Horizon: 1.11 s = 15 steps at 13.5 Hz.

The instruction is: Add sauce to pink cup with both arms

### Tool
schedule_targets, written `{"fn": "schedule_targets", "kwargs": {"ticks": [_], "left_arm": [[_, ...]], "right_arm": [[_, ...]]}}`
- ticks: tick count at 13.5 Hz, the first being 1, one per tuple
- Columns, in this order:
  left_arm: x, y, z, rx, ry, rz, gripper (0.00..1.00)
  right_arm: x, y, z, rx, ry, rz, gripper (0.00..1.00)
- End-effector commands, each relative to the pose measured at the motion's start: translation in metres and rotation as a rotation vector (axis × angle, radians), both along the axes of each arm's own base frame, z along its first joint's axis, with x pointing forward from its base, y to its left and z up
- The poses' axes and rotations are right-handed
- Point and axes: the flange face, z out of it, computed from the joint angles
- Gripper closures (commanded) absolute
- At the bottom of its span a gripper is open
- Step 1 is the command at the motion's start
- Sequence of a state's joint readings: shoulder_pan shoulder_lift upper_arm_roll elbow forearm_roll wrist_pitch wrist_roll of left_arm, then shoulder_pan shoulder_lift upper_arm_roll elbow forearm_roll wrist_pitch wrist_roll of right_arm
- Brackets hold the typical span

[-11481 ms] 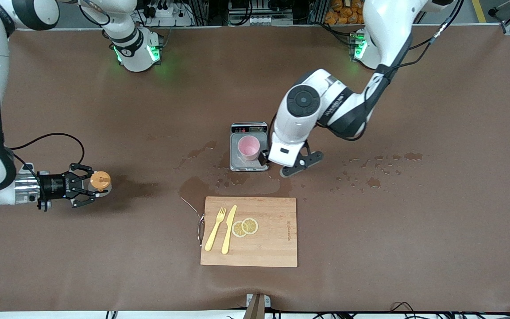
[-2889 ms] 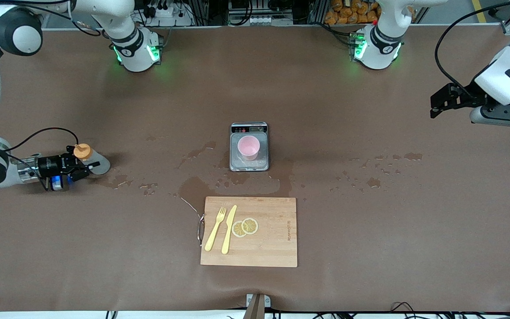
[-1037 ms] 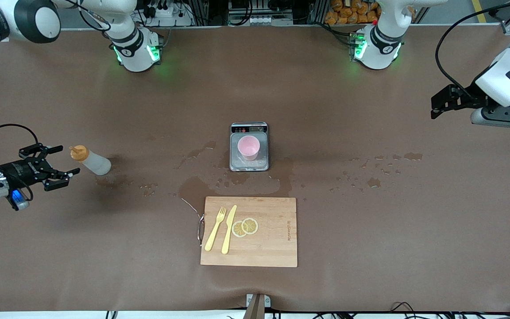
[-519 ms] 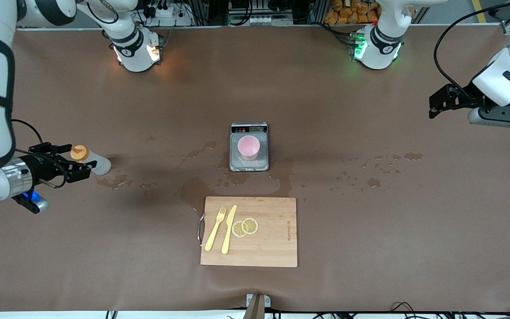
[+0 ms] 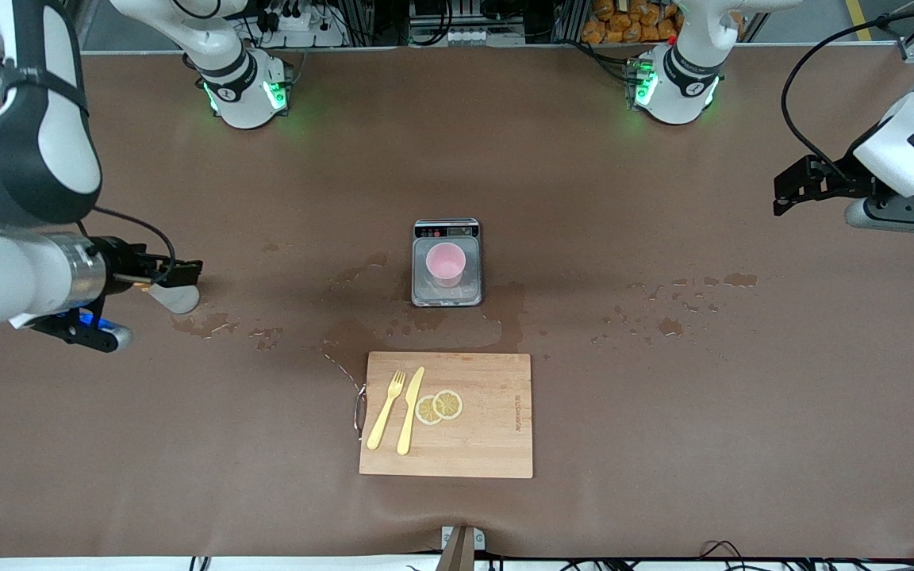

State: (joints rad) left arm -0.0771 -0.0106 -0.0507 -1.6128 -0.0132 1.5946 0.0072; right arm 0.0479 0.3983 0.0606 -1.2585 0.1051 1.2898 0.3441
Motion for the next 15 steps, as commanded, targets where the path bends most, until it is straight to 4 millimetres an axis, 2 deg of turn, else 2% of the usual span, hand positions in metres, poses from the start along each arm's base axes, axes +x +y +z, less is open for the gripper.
{"fn": "schedule_targets", "kwargs": {"ticks": [1,4,7,10,11,13,15], "left_arm": [[0.003,0.001,0.002,-0.009,-0.016,-0.01,0.0],[0.002,0.0,0.003,-0.01,-0.016,-0.012,0.0],[0.001,0.0,0.002,-0.01,-0.01,-0.012,0.0],[0.0,-0.002,0.004,-0.01,-0.013,-0.015,0.0],[-0.004,-0.011,0.01,-0.011,-0.023,-0.024,0.0],[-0.01,-0.042,0.018,-0.011,-0.038,-0.07,0.0],[-0.01,-0.04,0.02,-0.007,-0.041,-0.069,0.0]], "right_arm": [[-0.052,-0.031,0.032,-0.012,-0.15,0.094,0.0],[-0.061,-0.054,0.063,-0.042,-0.235,0.138,0.0],[-0.065,-0.078,0.078,-0.038,-0.271,0.152,0.0],[-0.073,-0.076,0.083,-0.043,-0.316,0.157,0.0],[-0.075,-0.077,0.078,-0.044,-0.319,0.156,0.0],[-0.074,-0.076,0.076,-0.043,-0.319,0.157,0.0],[-0.074,-0.076,0.079,-0.046,-0.326,0.157,0.0]]}}
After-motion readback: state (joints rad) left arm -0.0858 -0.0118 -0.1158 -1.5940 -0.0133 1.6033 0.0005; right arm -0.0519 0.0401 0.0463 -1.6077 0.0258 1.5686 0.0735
